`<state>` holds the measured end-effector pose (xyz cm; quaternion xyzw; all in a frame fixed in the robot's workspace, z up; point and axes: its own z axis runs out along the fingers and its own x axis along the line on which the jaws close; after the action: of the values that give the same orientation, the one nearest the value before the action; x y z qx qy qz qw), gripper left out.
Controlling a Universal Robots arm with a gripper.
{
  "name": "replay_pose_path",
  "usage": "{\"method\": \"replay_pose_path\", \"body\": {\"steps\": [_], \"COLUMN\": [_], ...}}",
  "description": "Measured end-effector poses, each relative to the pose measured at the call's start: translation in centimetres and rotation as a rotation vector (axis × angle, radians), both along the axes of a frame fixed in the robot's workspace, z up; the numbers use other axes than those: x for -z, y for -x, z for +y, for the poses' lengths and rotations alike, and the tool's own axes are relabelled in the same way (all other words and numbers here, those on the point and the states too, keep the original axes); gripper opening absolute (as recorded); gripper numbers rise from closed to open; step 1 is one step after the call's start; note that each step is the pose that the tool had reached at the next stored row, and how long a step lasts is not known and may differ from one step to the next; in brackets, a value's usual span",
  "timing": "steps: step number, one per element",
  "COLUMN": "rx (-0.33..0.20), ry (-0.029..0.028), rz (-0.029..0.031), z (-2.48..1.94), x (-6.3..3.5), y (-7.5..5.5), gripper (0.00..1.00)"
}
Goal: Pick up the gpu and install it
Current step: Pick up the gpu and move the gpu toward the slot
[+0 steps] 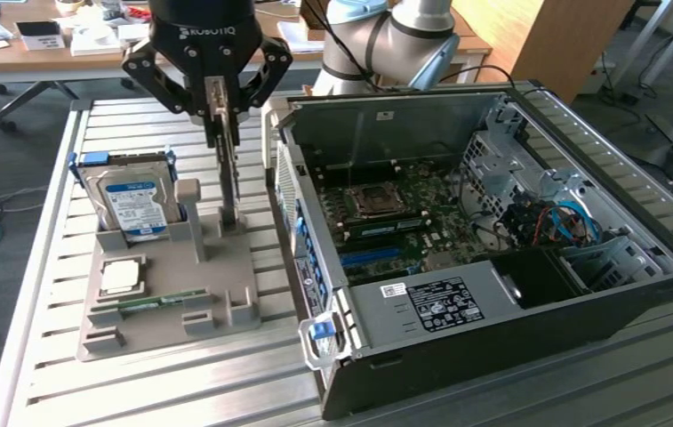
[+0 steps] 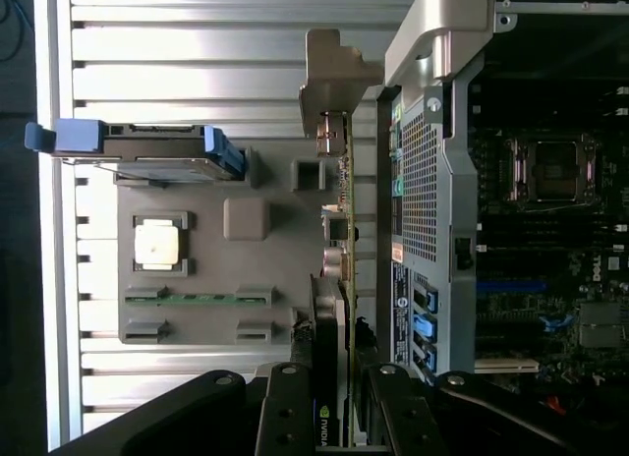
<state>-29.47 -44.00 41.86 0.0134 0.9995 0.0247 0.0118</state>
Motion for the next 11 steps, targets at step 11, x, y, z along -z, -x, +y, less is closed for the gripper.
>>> {"method": "replay_pose_path", "body": {"steps": [11], "rx": [0.000], "ry": [-0.0001], "rz": [0.0000], "z": [0.00], "x": [-0.01], "y": [-1.7], "gripper": [0.27]}}
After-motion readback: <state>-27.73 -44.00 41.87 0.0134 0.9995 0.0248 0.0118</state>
